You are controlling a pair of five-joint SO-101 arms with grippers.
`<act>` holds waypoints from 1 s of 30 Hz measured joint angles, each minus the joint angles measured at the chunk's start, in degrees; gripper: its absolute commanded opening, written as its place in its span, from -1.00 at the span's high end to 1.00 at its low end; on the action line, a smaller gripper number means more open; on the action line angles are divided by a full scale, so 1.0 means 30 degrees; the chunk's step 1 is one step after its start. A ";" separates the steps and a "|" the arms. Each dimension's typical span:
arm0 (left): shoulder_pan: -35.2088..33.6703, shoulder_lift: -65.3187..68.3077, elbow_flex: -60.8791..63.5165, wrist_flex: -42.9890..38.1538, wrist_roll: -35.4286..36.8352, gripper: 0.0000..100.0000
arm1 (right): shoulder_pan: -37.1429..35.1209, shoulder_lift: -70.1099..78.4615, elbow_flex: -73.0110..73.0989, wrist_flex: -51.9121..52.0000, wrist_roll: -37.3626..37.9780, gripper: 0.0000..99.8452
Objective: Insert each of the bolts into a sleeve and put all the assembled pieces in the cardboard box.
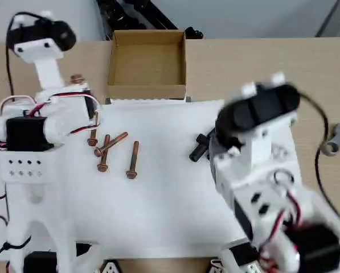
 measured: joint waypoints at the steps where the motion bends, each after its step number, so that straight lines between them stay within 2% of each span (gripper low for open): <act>1: 0.0381 -0.0029 -0.0293 0.0000 0.0000 0.99 | 0.0000 -0.0967 0.1407 -0.0821 0.0000 0.99; 9: 0.3575 -0.0117 -0.2022 -0.0586 0.0000 0.99 | -0.0205 -0.7648 1.2513 -0.9231 0.0000 0.99; 14: 0.5040 -0.0117 -0.2813 -0.2256 0.0029 0.99 | -0.2110 -0.9963 1.7788 -1.3949 -0.0469 0.99; 20: 0.7824 -0.0176 -0.3106 -0.3311 0.0029 0.99 | -0.3546 -1.0432 1.9487 -1.7231 -0.1553 0.99; 26: 1.0725 -0.0469 -0.3106 -0.3399 0.0029 0.99 | -0.3692 -1.0432 1.9516 -1.7963 -0.1788 0.99; 30: 1.1575 -0.1993 -0.2725 -0.4542 0.0029 0.99 | -0.3692 -1.0432 1.9516 -1.7963 -0.1788 0.99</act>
